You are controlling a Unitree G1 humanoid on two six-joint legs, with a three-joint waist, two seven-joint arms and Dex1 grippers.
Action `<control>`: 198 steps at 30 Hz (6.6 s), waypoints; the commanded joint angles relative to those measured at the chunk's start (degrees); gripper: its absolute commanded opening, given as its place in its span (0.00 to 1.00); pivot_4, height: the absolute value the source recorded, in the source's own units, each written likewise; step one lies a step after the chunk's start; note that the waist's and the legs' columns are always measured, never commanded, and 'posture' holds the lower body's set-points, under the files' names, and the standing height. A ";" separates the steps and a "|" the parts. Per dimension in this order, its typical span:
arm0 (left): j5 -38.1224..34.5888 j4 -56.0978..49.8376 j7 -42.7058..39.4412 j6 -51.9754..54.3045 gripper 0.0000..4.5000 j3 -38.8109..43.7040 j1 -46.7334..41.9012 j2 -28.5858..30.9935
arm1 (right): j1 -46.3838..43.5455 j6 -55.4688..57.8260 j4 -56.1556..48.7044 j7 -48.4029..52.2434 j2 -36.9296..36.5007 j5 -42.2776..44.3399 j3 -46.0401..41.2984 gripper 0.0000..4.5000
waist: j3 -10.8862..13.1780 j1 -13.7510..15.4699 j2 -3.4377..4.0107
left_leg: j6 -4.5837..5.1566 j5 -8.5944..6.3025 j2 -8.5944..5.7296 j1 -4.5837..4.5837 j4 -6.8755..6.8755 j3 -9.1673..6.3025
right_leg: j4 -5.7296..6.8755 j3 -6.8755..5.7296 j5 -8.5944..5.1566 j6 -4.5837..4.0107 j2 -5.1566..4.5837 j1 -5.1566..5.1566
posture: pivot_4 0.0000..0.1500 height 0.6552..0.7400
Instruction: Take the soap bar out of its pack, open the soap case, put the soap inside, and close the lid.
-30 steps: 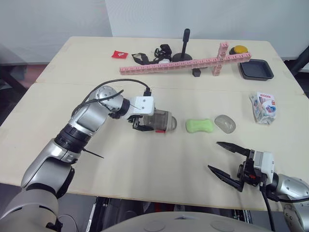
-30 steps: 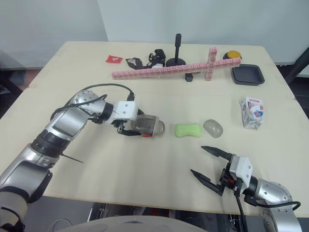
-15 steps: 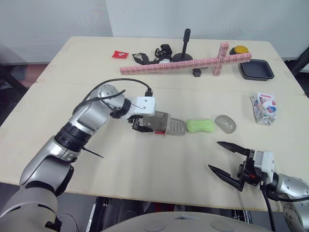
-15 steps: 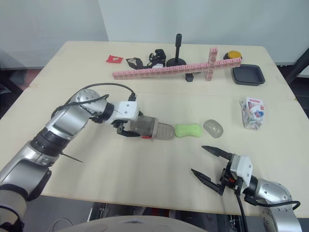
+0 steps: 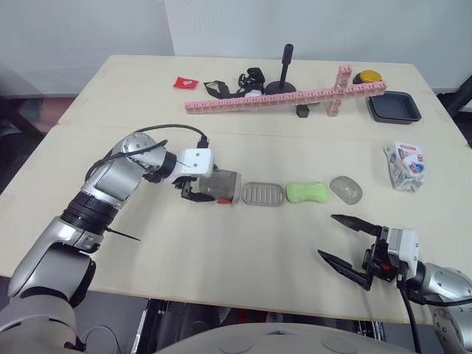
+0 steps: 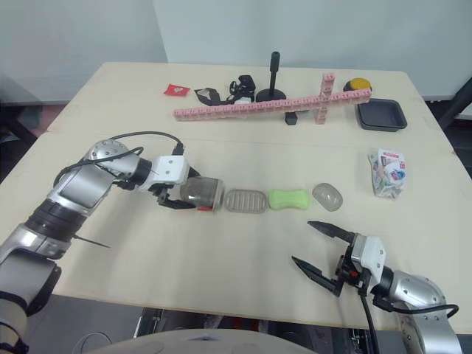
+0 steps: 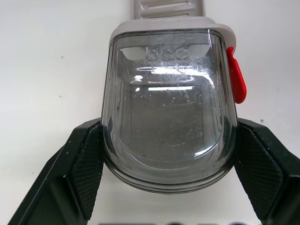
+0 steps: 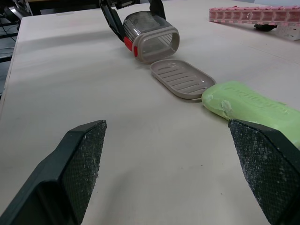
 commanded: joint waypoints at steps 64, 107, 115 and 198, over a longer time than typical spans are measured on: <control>-26.58 -24.70 1.21 -6.43 1.00 28.27 49.23 2.00 | -56.88 28.13 13.75 10.40 -13.73 -25.45 29.70 1.00 | 0.02 -1.06 -0.02 | 0.12 0.03 0.13 0.02 -0.01 -0.05 | 0.00 -0.36 -0.01 -0.02 0.01 0.04 | 1.00 0.92; -26.66 -23.58 10.55 -7.26 1.00 28.59 47.75 -0.71 | -59.11 29.57 13.89 13.59 -11.67 -27.75 28.49 0.39 | -0.01 -1.21 -0.05 | 0.13 0.03 0.16 0.06 0.00 -0.01 | 0.05 -0.37 -0.01 -0.03 0.02 0.05 | 1.00 0.92; -26.33 -21.35 11.25 -7.74 1.00 29.91 46.32 -0.42 | -61.40 46.92 0.23 7.71 -5.60 -26.18 30.46 0.39 | -0.01 -1.34 -0.04 | 0.12 0.03 0.33 0.06 0.00 0.01 | 0.11 -0.41 -0.01 -0.02 0.16 -0.02 | 1.00 0.92; -8.63 18.96 -12.71 -11.49 1.00 7.37 -3.90 -2.19 | -1.99 3.47 -6.98 -1.92 0.75 -6.08 4.98 0.99 | -0.11 -0.52 -0.10 | -0.11 0.13 0.26 0.07 -0.02 -0.01 | 0.05 -0.56 -0.01 -0.05 0.00 0.08 | 1.00 0.92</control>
